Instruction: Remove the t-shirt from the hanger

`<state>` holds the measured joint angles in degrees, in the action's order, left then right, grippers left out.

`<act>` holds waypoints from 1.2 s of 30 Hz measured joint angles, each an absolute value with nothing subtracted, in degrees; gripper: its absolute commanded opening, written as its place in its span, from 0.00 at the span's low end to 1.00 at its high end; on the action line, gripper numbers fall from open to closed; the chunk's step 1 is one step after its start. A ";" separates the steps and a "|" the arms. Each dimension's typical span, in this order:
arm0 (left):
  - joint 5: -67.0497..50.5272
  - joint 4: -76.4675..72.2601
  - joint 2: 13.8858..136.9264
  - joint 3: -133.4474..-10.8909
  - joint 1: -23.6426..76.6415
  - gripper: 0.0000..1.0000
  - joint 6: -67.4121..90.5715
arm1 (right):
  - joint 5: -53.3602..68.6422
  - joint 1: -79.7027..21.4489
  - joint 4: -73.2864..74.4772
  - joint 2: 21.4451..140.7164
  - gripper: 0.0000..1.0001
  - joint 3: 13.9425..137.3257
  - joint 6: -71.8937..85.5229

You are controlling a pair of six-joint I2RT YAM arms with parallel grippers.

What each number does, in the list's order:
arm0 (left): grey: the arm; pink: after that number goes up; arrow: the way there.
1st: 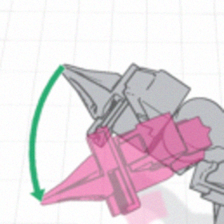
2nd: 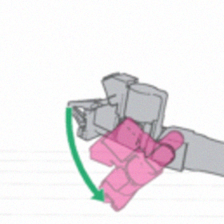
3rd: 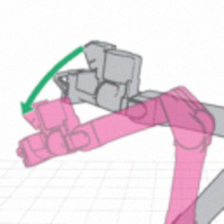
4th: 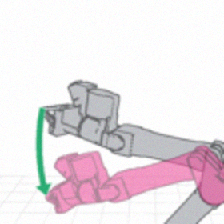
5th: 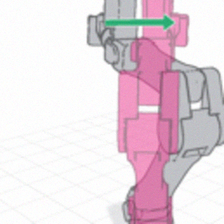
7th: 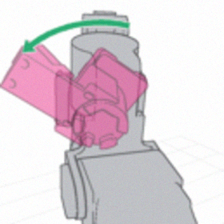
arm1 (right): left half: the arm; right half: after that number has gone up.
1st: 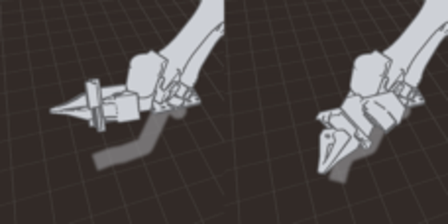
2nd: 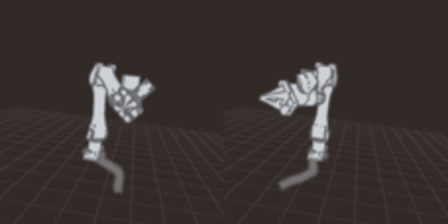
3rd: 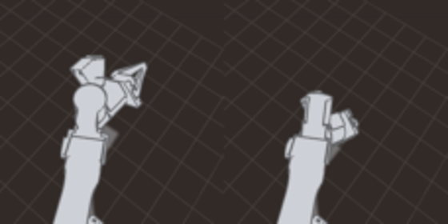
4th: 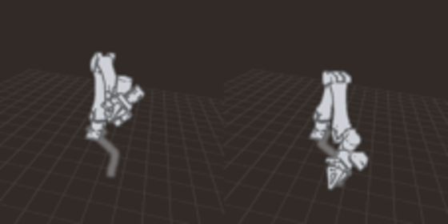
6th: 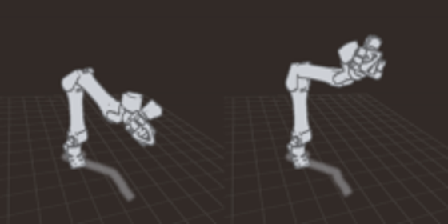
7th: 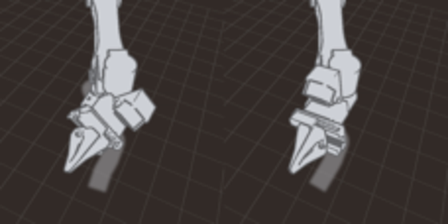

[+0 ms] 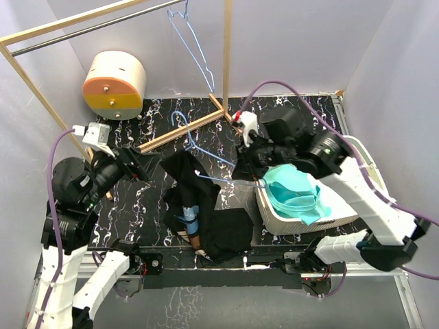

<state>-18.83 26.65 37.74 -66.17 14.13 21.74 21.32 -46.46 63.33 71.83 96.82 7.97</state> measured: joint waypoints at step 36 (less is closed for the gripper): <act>-6.59 33.26 26.33 -49.50 14.13 0.83 19.59 | 17.80 -48.53 61.45 69.80 0.08 106.74 15.07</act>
<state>-6.59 33.26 26.33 -49.50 14.13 19.59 17.80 -48.53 61.45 69.80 106.74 15.07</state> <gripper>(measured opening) 0.828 0.085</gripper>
